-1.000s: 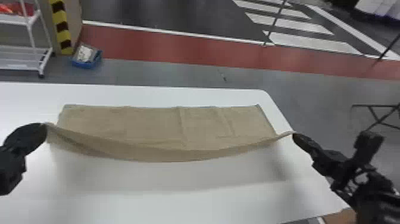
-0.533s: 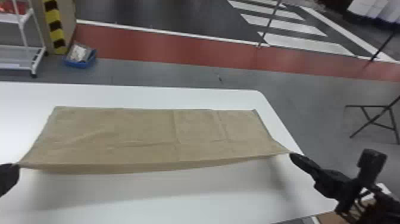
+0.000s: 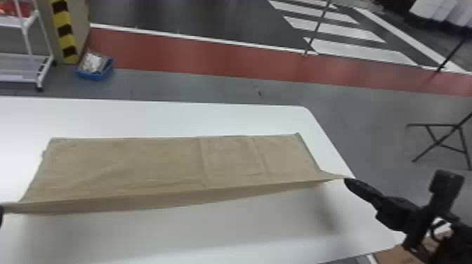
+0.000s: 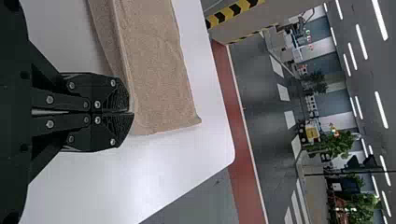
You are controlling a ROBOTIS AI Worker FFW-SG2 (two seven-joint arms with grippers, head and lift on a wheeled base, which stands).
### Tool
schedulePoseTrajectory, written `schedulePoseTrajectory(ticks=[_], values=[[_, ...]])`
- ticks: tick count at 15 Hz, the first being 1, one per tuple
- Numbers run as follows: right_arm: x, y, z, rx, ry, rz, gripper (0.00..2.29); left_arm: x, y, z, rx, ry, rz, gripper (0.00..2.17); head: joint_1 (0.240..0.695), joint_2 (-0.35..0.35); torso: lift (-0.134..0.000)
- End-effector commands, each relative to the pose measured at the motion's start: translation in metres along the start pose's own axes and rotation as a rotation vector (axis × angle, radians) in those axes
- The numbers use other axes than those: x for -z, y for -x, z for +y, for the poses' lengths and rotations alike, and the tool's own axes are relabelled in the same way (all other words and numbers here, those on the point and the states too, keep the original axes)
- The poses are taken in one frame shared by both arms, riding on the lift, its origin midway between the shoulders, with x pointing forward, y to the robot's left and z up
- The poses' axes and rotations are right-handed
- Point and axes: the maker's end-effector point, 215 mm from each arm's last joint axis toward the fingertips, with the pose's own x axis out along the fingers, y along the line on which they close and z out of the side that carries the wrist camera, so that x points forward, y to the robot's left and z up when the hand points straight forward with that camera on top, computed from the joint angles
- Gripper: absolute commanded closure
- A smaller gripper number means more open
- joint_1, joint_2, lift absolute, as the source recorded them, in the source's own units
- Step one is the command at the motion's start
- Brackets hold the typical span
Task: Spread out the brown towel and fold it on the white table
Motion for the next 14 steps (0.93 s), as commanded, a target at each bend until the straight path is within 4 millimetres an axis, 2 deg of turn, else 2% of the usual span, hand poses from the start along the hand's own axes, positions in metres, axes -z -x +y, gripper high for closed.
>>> schedulePoseTrajectory(ticks=[1, 4, 6, 8, 10, 14], values=[[-0.013, -0.027, 0.007, 0.001, 0.0, 0.008, 1.59, -0.017, -0.029, 0.007, -0.018, 0.008, -0.041, 1.65, 0.695, -0.31, -0.124], [-0.034, -0.074, 0.023, -0.013, 0.004, -0.007, 1.59, -0.043, -0.062, 0.008, -0.026, 0.028, -0.103, 1.65, 0.695, -0.264, -0.124], [-0.053, -0.102, 0.03, -0.02, 0.001, -0.018, 1.59, -0.064, -0.071, 0.008, -0.02, 0.023, -0.132, 1.65, 0.695, -0.241, -0.124], [-0.068, -0.12, 0.03, -0.018, -0.018, -0.029, 1.58, -0.076, -0.08, 0.015, -0.026, 0.024, -0.132, 1.64, 0.695, -0.223, -0.124], [-0.071, -0.135, 0.029, -0.001, -0.021, -0.016, 1.58, -0.085, -0.095, 0.024, -0.026, 0.03, -0.128, 1.64, 0.695, -0.211, -0.124], [-0.054, -0.156, 0.029, 0.011, -0.027, 0.026, 1.58, -0.083, -0.129, 0.035, -0.039, 0.04, -0.079, 1.64, 0.695, -0.184, -0.124]])
